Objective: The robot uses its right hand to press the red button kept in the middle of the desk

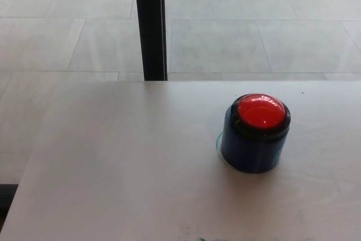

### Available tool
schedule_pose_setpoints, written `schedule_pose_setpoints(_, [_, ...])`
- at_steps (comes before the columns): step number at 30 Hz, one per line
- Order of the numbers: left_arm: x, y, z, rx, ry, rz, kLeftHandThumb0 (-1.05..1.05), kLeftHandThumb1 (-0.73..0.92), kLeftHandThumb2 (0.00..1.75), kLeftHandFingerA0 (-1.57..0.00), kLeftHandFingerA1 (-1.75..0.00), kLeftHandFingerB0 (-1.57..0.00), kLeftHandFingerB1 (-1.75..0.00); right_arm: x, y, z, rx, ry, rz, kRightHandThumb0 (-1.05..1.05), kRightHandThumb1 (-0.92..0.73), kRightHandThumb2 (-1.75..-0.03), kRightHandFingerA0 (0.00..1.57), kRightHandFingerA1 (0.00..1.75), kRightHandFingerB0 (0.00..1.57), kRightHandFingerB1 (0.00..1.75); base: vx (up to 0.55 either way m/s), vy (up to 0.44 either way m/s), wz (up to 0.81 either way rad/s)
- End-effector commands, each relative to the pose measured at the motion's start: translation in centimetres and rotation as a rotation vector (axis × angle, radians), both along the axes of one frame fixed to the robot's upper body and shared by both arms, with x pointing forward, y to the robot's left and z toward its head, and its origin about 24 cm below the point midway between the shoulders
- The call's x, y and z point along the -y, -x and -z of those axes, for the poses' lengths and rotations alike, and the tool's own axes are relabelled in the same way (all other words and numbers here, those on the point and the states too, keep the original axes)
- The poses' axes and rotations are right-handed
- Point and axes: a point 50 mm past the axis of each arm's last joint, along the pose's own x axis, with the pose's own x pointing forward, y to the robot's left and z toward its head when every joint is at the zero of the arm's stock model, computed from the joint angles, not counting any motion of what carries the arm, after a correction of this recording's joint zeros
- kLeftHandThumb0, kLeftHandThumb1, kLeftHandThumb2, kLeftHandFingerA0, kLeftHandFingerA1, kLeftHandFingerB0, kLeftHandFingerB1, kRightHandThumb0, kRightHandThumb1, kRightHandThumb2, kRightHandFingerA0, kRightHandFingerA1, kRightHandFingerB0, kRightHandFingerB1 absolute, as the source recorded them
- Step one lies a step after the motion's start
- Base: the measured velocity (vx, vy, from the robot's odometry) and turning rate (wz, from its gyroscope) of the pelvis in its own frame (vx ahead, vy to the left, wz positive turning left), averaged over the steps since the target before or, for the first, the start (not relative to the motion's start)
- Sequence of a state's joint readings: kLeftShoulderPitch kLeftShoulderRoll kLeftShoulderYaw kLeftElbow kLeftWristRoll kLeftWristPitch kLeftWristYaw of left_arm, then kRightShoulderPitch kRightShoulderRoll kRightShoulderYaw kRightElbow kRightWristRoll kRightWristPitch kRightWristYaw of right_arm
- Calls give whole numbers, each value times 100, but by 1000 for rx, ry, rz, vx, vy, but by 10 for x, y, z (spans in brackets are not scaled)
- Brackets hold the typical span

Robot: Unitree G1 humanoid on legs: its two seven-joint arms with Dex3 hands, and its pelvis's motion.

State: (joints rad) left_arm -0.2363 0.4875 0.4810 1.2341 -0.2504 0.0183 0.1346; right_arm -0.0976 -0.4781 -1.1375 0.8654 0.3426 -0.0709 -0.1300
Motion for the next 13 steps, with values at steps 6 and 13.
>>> schedule_pose_setpoints(6, [-2, 0, -2, 35, 23, -16, -35, 50, 117, -106, -166, -25, -93, -12, 7, 28, 220, -220, 217, -39, -54, -110, 118, 175, 86, 140, 0, 0, 0])
schedule_pose_setpoints(13, [-2, -2, -3, 46, 20, -6, -40, 54, 114, -75, -162, -24, -98, -25, 8, 47, 162, -271, 175, -37, -60, -101, 107, 175, 82, 126, 0, 0, 0])
